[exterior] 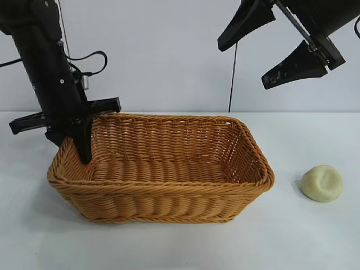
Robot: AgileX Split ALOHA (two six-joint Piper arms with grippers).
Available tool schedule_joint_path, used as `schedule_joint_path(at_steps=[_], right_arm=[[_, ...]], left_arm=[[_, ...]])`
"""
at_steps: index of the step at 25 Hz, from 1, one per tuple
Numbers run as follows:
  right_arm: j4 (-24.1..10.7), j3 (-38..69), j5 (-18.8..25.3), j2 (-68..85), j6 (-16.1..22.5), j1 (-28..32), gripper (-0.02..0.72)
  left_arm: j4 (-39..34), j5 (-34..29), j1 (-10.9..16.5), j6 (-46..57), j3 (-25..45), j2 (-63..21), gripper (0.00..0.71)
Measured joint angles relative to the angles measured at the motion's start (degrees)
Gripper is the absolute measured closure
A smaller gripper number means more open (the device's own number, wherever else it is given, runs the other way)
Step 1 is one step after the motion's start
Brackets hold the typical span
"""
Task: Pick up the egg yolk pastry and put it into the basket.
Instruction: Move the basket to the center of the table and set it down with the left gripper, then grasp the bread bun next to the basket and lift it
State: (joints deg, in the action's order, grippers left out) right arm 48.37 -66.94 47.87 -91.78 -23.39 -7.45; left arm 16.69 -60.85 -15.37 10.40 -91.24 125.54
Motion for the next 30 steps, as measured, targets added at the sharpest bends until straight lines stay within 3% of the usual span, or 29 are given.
schedule_joint_path(at_steps=[6,8,13,16,24,30], right_arm=[[0.0,0.0,0.0,0.0,0.0,0.0,0.062],[0.0,0.0,0.0,0.0,0.0,0.0,0.062],[0.0,0.0,0.0,0.0,0.0,0.0,0.062],[0.0,0.0,0.0,0.0,0.0,0.0,0.062],[0.0,0.0,0.0,0.0,0.0,0.0,0.062],[-0.08,0.0,0.0,0.0,0.0,0.0,0.062]], left_arm=[[0.4,0.27,0.0,-0.3,-0.18,0.71,0.567],[0.46,0.27,0.0,-0.36,-0.18,0.71,0.525],[1.01,-0.76,0.0,-0.15,-0.31,0.73,0.151],[1.06,-2.37,0.0,0.02,-0.89,0.73,0.051],[-0.43,-7.24,0.0,-1.3,-7.19,-3.42,0.017],[-10.15,-8.31,0.0,-1.68,-14.78,-4.17,0.016]])
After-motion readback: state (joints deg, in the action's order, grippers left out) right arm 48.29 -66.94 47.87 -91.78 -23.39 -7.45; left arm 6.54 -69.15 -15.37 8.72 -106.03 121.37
